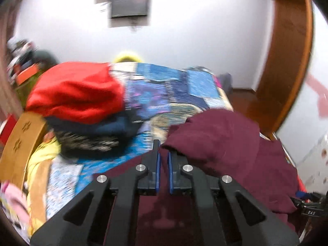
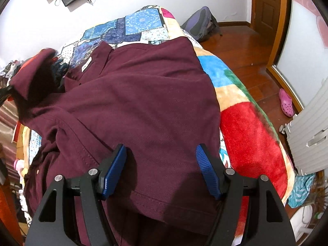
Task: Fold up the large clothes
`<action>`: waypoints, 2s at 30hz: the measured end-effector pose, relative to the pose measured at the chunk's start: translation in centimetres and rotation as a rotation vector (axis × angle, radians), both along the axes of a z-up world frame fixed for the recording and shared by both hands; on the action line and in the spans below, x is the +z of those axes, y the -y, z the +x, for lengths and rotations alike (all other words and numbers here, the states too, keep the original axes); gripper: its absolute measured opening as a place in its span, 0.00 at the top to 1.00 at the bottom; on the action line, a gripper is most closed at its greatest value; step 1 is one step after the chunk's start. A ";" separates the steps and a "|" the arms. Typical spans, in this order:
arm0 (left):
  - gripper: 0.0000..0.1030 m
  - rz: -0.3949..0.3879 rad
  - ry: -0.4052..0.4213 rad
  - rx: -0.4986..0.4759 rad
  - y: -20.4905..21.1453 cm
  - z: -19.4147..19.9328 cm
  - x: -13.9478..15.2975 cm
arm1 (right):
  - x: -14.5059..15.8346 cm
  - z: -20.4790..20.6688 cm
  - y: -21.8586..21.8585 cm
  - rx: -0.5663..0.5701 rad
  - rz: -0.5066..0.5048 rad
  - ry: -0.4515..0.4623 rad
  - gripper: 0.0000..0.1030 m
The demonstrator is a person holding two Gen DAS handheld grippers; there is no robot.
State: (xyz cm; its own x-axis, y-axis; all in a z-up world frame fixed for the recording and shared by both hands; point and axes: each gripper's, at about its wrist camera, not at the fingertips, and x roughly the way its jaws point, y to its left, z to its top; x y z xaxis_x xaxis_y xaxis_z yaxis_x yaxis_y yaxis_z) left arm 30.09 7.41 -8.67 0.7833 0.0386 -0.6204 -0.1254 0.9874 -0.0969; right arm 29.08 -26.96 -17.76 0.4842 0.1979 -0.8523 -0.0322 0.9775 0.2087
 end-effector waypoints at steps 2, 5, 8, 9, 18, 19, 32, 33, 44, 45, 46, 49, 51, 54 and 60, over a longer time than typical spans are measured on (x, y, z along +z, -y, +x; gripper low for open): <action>0.95 -0.060 -0.019 0.032 -2.7 -1.5 -0.4 | 0.0 0.0 -0.1 -0.002 -0.001 0.002 0.35; 0.94 -0.085 -0.079 0.066 -4.4 -3.3 -2.6 | 0.0 0.1 -0.3 -0.009 -0.007 0.001 0.34; 0.94 0.008 -0.143 0.128 -4.3 -4.7 -5.2 | 0.0 0.1 -0.3 -0.024 -0.015 -0.003 0.34; 0.94 0.013 -0.164 0.135 -4.6 -5.0 -6.0 | 0.0 0.1 -0.3 -0.027 -0.013 -0.005 0.33; 0.80 -0.227 -0.422 0.152 -8.5 -7.1 -13.5 | 0.2 0.1 -0.5 -0.049 -0.038 -0.021 0.33; 0.64 -0.266 -0.416 0.167 -9.2 -7.5 -13.8 | 0.3 0.1 -0.5 -0.053 -0.042 -0.023 0.33; 0.32 -0.881 -0.444 0.213 -12.8 -5.4 -18.4 | 2.6 0.4 -1.8 -0.036 -0.143 0.048 0.33; 0.32 -0.906 -0.457 0.243 -12.9 -5.1 -19.3 | 2.7 0.4 -1.9 -0.028 -0.151 0.055 0.33; 0.33 -0.891 -0.435 0.433 -14.5 -3.0 -20.6 | 1.3 1.2 -2.0 -0.019 -0.121 0.000 0.33; 0.41 -0.886 -0.435 0.442 -14.6 -2.9 -20.6 | 1.4 1.1 -1.9 -0.024 -0.112 0.000 0.33; 0.52 -0.877 -0.435 0.443 -14.6 -2.6 -20.4 | 1.5 1.1 -1.8 -0.029 -0.107 0.004 0.33; 0.78 -0.836 -0.432 0.396 -14.3 -2.0 -19.3 | 2.3 1.0 -1.4 -0.046 -0.109 0.027 0.33; 0.80 -0.801 -0.400 0.338 -14.2 -1.7 -18.0 | 2.9 1.0 -1.0 -0.057 -0.107 0.043 0.33; 0.91 -0.702 -0.315 0.252 -13.7 -1.7 -13.6 | 4.1 1.1 -0.5 -0.069 -0.108 0.074 0.33; 0.96 -0.609 -0.120 0.127 -13.9 -4.1 -3.8 | 7.0 1.2 -0.4 -0.068 -0.103 0.167 0.33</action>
